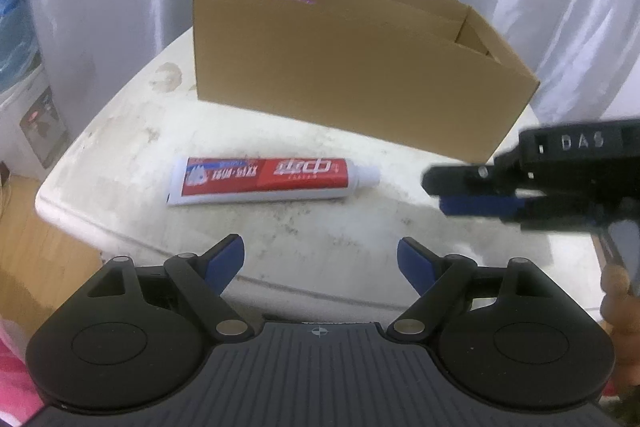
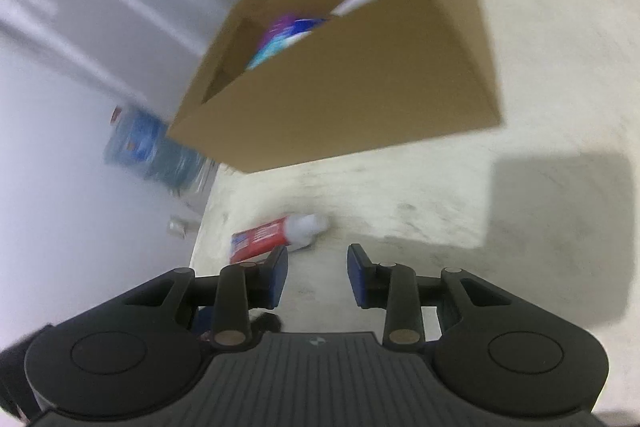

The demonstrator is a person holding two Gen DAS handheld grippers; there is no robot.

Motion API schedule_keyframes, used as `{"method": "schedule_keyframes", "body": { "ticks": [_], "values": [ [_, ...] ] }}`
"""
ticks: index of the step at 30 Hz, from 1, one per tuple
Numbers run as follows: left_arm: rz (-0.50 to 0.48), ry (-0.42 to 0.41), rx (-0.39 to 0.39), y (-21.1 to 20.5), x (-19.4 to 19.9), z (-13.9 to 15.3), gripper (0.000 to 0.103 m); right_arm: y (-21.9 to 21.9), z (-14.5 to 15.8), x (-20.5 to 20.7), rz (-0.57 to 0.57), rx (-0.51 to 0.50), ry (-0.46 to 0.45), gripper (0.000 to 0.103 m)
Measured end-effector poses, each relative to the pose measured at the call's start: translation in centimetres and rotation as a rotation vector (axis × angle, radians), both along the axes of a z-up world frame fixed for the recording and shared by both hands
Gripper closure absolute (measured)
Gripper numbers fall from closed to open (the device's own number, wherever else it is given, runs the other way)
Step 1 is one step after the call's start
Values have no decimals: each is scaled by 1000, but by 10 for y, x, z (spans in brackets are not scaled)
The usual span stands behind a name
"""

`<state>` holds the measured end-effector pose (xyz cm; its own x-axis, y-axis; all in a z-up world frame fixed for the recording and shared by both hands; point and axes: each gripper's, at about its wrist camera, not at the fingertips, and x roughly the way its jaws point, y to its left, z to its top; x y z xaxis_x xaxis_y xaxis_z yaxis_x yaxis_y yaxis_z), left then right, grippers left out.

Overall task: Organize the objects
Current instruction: 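Move the right gripper down to the toothpaste tube on the table, then close the right gripper on the toothpaste tube while the left gripper pins it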

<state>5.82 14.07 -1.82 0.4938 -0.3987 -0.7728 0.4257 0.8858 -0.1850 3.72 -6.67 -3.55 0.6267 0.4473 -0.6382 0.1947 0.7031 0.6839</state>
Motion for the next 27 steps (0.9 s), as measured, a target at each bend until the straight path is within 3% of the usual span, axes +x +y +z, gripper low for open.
{"method": "schedule_keyframes", "body": {
  "ticks": [7, 12, 17, 21, 27],
  "values": [
    [20, 25, -10, 6, 3, -8, 19, 42, 29, 27, 176, -223, -79, 65],
    [41, 48, -31, 12, 13, -14, 19, 68, 32, 53, 260, -330, -100, 64],
    [48, 68, -37, 17, 20, -19, 19, 79, 22, 78, 296, -383, -74, 63],
    [51, 76, -44, 18, 22, -20, 18, 82, 12, 93, 316, -402, -35, 57],
    [44, 80, -47, 17, 25, -21, 18, 80, 5, 95, 348, -360, 9, 50]
  ]
}}
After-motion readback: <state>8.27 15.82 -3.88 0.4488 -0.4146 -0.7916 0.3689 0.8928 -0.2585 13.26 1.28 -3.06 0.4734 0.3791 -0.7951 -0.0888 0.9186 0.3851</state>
